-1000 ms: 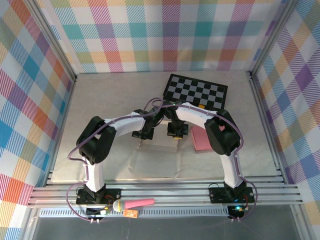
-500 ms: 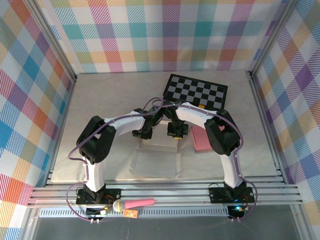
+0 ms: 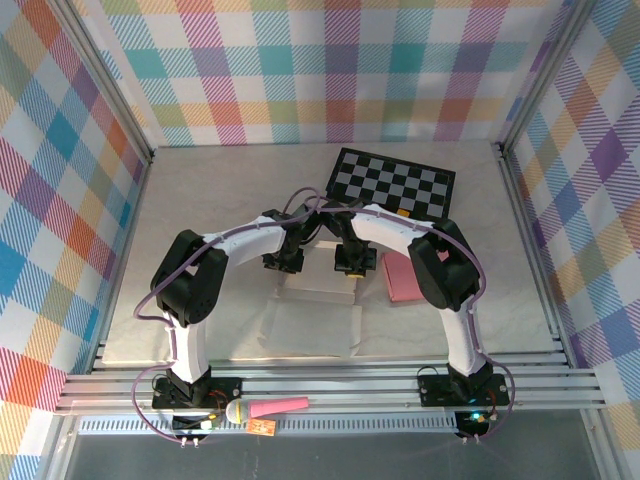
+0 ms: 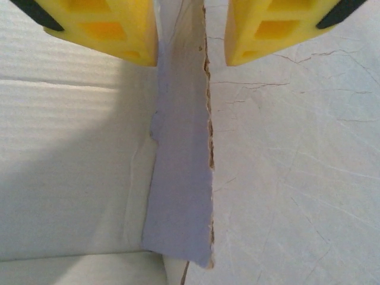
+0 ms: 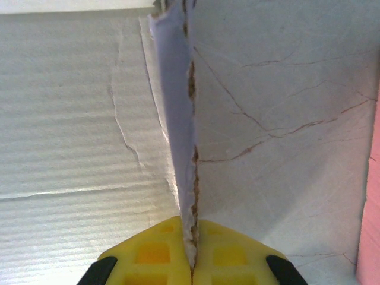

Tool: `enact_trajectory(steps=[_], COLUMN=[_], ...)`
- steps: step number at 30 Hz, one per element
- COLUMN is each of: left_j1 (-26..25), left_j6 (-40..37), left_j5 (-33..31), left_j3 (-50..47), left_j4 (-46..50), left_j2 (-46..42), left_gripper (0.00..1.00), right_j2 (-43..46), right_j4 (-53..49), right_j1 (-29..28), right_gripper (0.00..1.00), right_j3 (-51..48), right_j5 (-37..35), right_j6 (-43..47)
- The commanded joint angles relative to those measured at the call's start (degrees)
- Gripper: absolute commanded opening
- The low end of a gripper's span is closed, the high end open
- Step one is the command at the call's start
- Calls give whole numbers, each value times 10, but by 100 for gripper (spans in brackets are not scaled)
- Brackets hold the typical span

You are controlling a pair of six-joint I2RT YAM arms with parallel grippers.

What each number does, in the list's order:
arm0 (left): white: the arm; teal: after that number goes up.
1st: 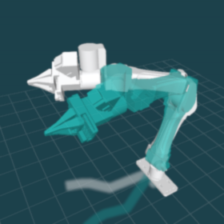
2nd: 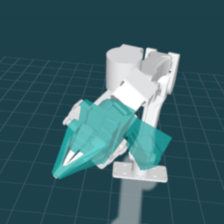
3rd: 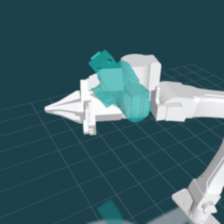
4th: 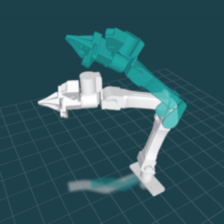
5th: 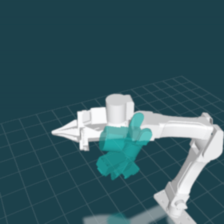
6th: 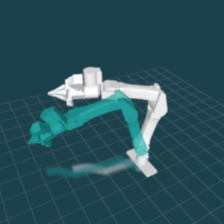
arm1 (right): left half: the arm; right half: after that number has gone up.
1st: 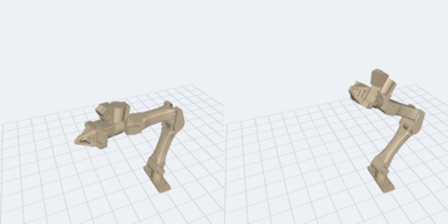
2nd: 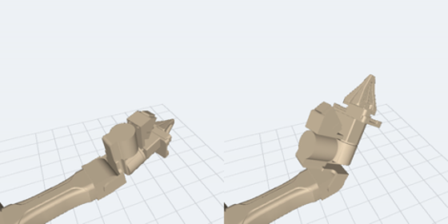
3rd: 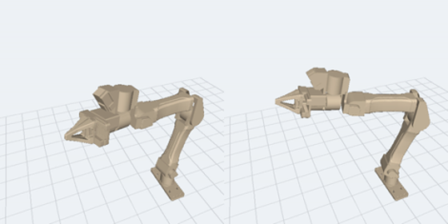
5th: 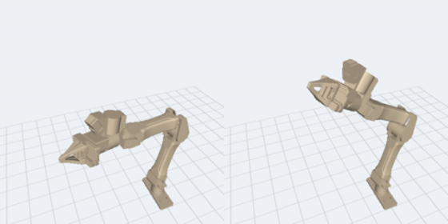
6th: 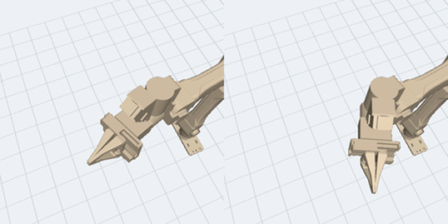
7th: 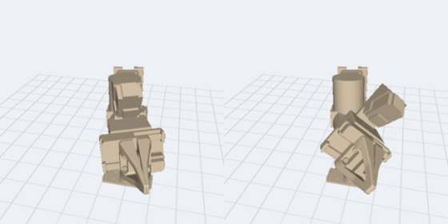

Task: Fold the paper box

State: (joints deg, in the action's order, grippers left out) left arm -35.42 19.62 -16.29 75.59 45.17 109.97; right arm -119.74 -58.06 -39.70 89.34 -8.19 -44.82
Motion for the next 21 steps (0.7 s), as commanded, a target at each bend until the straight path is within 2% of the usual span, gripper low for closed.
enact_trajectory(steps=[1, 6, 8, 12, 17, 21], left_j1=[9, 15, 23, 29, 3, -32], left_j6=[20, 106, 162, 334, 610, 725], left_j5=[1, 42, 81, 154, 230, 250], left_j3=[15, 10, -11, -69, -186, -249], left_j4=[40, 107, 128, 152, 81, 79], left_j2=[-31, -114, -155, -268, -432, -505], left_gripper=[41, 43, 47, 48, 48, 55], right_j2=[-23, -26, -30, -34, -39, -40], right_j4=[-13, -24, -30, -35, -31, -28], right_j1=[5, 11, 16, 25, 33, 36], right_gripper=[0, 0, 0, 0, 0, 0], right_j3=[5, 17, 24, 30, 29, 34], right_j5=[8, 20, 26, 37, 65, 81], right_j6=[-6, -11, -12, -13, -33, -54])
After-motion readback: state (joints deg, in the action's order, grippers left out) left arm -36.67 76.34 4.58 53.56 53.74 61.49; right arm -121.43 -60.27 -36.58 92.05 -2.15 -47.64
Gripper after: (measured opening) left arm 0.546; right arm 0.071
